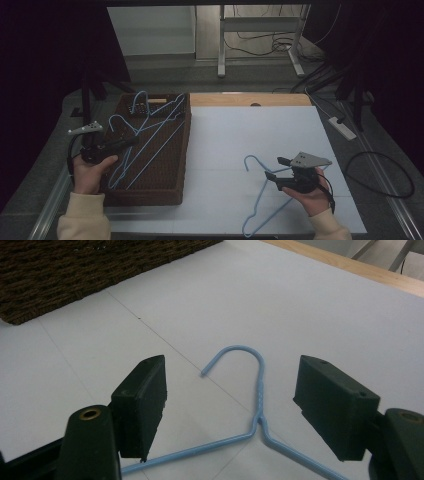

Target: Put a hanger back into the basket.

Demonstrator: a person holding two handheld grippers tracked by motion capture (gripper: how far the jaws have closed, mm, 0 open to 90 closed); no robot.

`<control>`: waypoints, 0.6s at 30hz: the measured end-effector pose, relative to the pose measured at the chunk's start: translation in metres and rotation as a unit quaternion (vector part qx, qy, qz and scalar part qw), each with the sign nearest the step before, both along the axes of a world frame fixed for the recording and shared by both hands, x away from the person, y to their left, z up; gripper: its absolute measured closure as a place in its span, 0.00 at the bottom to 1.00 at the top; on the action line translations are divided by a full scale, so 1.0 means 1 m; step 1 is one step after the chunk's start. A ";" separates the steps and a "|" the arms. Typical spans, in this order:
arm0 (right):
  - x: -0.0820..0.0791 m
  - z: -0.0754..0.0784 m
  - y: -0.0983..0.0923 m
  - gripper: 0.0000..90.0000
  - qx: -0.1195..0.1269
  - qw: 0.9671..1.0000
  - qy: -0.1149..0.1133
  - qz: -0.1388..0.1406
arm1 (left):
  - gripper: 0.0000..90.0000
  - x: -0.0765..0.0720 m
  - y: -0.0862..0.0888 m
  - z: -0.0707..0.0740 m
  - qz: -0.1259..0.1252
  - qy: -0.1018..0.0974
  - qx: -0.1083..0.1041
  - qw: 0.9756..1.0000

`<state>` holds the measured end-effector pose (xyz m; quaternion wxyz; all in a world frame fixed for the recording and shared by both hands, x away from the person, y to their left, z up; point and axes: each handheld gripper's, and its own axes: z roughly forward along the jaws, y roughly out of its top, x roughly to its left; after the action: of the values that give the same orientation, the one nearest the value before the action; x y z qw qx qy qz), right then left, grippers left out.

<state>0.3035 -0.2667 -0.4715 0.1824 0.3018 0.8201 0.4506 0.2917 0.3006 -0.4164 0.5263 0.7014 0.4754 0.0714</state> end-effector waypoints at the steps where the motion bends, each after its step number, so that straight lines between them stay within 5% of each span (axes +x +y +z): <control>1: 0.000 0.000 0.000 0.33 0.000 1.000 0.000 0.000 | 0.96 0.001 0.001 -0.001 0.000 0.003 0.001 1.000; 18: 0.000 0.000 -0.001 0.33 -0.001 1.000 -0.003 0.003 | 0.96 0.013 0.000 -0.019 -0.003 0.045 0.024 0.999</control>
<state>0.3034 -0.2673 -0.4713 0.1835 0.2983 0.8208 0.4513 0.3049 0.3002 -0.4356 0.4876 0.7176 0.4948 0.0492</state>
